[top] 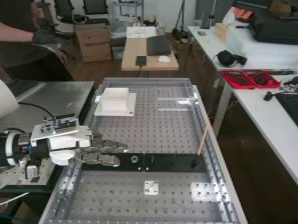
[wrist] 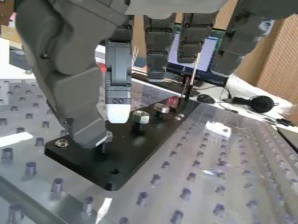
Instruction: Grab the smaller nut and place it in the white container
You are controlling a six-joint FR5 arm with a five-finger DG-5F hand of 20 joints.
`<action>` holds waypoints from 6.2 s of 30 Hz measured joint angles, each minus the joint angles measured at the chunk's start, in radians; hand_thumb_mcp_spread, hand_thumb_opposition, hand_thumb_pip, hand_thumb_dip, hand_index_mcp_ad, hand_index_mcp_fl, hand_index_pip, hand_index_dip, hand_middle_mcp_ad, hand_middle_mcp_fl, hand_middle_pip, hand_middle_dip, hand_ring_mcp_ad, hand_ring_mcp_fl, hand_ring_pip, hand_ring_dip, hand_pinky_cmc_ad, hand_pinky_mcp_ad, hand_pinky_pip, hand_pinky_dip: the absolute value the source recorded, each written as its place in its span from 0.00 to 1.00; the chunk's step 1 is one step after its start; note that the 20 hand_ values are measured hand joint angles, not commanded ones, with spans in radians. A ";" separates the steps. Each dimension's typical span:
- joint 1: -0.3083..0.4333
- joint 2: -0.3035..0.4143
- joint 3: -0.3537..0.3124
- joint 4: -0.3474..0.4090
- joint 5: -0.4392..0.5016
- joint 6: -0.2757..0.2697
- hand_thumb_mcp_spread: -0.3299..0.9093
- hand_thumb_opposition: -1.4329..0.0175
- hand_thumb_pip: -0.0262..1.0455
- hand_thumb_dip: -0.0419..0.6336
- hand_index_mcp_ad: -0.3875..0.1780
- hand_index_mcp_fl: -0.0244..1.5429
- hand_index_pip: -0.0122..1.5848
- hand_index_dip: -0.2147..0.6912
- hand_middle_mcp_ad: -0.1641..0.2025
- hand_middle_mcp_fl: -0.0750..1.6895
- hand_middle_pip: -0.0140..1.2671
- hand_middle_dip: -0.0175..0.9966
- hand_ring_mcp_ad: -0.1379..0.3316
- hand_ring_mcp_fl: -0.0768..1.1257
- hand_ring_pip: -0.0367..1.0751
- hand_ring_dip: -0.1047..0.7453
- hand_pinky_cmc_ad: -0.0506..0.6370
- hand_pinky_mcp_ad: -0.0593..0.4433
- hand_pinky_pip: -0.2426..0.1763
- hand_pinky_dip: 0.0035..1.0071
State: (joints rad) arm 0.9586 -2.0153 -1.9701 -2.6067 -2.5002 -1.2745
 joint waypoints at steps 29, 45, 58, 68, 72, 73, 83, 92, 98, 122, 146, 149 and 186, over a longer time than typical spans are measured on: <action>-0.012 -0.022 0.043 -0.044 -0.057 0.002 0.67 0.42 0.59 0.36 0.37 0.11 0.88 0.39 0.51 0.15 0.11 0.19 0.49 0.07 0.12 0.18 0.53 0.58 0.58 0.19; -0.020 -0.031 0.045 -0.032 -0.070 0.001 0.66 0.42 0.59 0.36 0.36 0.14 0.88 0.35 0.51 0.15 0.11 0.20 0.49 0.07 0.12 0.18 0.53 0.58 0.58 0.19; -0.026 -0.045 0.051 -0.027 -0.082 -0.001 0.66 0.42 0.60 0.36 0.36 0.14 0.90 0.35 0.50 0.15 0.11 0.20 0.46 0.07 0.13 0.19 0.53 0.58 0.58 0.19; -0.032 -0.058 0.066 -0.035 -0.087 -0.003 0.66 0.42 0.60 0.36 0.36 0.14 0.90 0.35 0.50 0.15 0.11 0.20 0.46 0.07 0.13 0.19 0.55 0.58 0.58 0.19; -0.030 -0.058 0.066 -0.033 -0.088 0.000 0.66 0.42 0.59 0.36 0.36 0.14 0.90 0.35 0.50 0.15 0.11 0.20 0.46 0.07 0.13 0.19 0.55 0.58 0.58 0.19; -0.029 -0.059 0.066 -0.034 -0.088 -0.001 0.66 0.42 0.59 0.36 0.36 0.14 0.90 0.35 0.50 0.15 0.11 0.20 0.46 0.07 0.13 0.19 0.55 0.58 0.58 0.19; -0.026 -0.065 0.069 -0.045 -0.087 -0.018 0.66 0.42 0.59 0.36 0.36 0.15 0.90 0.35 0.50 0.15 0.11 0.20 0.46 0.07 0.12 0.19 0.55 0.58 0.58 0.19; -0.026 -0.070 0.072 -0.042 -0.089 -0.016 0.66 0.42 0.58 0.36 0.33 0.18 0.90 0.36 0.50 0.16 0.11 0.20 0.47 0.07 0.12 0.19 0.55 0.58 0.58 0.19; -0.028 -0.071 0.076 -0.049 -0.090 -0.021 0.66 0.42 0.58 0.36 0.33 0.19 0.90 0.34 0.50 0.16 0.11 0.20 0.47 0.07 0.12 0.19 0.55 0.58 0.58 0.19; -0.018 -0.076 0.082 -0.045 -0.084 -0.007 0.67 0.40 0.57 0.36 0.35 0.26 0.92 0.34 0.49 0.17 0.11 0.20 0.47 0.08 0.12 0.20 0.55 0.58 0.58 0.19; -0.012 -0.034 0.071 0.009 -0.101 0.063 0.69 0.34 0.49 0.36 0.35 0.41 0.93 0.33 0.49 0.19 0.11 0.20 0.48 0.11 0.13 0.21 0.58 0.58 0.62 0.19; -0.009 -0.018 0.066 0.021 -0.106 0.082 0.69 0.34 0.49 0.36 0.35 0.41 0.93 0.33 0.49 0.20 0.11 0.20 0.48 0.10 0.13 0.21 0.58 0.58 0.62 0.19; 0.423 0.474 -0.192 0.101 0.331 0.365 0.69 0.34 0.49 0.36 0.35 0.44 0.88 0.39 0.50 0.20 0.11 0.20 0.48 0.10 0.13 0.21 0.58 0.58 0.63 0.19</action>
State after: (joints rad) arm 1.3816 -1.5413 -2.1617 -2.5054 -2.1693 -0.9091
